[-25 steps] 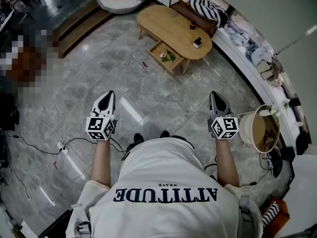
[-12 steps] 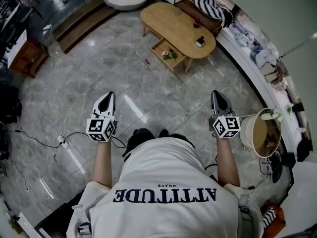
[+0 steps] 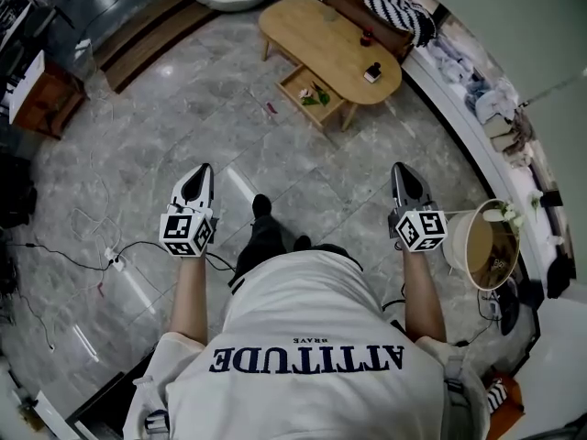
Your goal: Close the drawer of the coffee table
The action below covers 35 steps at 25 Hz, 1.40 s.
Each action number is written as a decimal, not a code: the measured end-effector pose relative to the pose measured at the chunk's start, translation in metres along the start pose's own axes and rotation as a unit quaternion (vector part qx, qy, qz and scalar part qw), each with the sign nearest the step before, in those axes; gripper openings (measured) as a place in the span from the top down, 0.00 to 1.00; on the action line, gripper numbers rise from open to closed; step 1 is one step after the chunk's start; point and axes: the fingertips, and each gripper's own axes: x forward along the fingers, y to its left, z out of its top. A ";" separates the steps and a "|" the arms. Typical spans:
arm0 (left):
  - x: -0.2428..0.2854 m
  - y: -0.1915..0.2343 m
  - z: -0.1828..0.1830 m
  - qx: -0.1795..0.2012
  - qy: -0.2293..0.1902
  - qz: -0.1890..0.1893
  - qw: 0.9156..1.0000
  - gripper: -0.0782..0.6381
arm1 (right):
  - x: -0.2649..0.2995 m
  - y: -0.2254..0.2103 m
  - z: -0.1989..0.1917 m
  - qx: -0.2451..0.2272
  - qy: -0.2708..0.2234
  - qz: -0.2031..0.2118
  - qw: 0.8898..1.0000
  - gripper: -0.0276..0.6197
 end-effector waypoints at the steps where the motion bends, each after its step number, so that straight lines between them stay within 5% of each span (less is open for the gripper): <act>1: 0.006 0.004 0.000 0.000 0.001 -0.002 1.000 0.86 | 0.005 0.000 0.001 0.000 0.002 0.000 1.000 0.92; 15: 0.107 0.091 0.038 -0.001 -0.010 -0.042 0.999 0.86 | 0.115 0.004 0.037 -0.001 0.006 -0.027 1.000 0.92; 35: 0.212 0.207 0.066 0.027 0.001 -0.118 0.993 0.86 | 0.220 0.048 0.038 0.005 0.020 -0.090 0.996 0.92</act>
